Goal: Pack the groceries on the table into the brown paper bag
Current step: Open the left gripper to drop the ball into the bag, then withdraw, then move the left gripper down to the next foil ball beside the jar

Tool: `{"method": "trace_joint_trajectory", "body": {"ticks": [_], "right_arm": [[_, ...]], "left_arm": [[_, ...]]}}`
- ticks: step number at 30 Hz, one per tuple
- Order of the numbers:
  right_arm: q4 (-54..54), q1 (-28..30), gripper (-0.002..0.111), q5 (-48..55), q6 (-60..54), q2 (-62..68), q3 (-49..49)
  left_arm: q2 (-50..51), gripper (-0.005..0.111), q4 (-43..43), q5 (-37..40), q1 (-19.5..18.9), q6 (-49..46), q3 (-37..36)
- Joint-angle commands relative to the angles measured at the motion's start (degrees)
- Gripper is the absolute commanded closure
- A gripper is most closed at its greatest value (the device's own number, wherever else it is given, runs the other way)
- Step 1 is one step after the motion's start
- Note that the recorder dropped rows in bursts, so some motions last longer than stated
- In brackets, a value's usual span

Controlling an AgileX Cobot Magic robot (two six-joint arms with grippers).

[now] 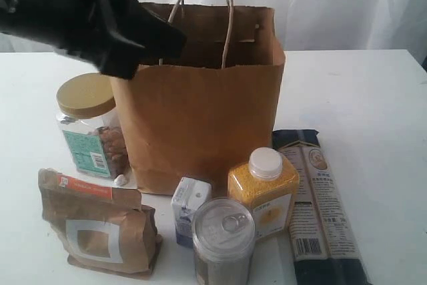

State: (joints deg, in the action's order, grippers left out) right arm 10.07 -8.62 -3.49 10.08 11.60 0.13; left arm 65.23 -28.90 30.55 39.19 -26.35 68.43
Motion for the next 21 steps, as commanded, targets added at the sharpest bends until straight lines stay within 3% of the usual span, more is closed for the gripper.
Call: {"method": "trace_joint_trajectory", "body": {"ticks": [1,4,6,10,12,21], "right_arm": [[-0.6,0.2,0.108,-0.5,-0.2,-0.1,-0.1],[-0.6,0.2,0.108,-0.5,-0.2,-0.1,-0.1],[-0.6,0.2,0.108,-0.5,-0.2,-0.1,-0.1],[-0.6,0.2,0.108,-0.5,-0.2,-0.1,-0.1],[-0.6,0.2,0.108,-0.5,-0.2,-0.1,-0.1],[-0.6,0.2,0.108,-0.5,-0.2,-0.1,-0.1]], "left_arm": [[-6.5,0.091,-0.9,7.1,0.1,1.7,0.3],[-11.2,0.091,0.2,9.2,0.1,3.0,0.3],[-14.3,0.091,6.5,11.7,0.1,9.0,0.3],[-17.2,0.091,31.1,28.0,0.1,29.2,0.3],[-17.1,0.091,39.1,32.8,0.1,33.1,-1.4],[-14.1,0.067,55.8,25.4,-0.1,47.4,-20.2]]}}
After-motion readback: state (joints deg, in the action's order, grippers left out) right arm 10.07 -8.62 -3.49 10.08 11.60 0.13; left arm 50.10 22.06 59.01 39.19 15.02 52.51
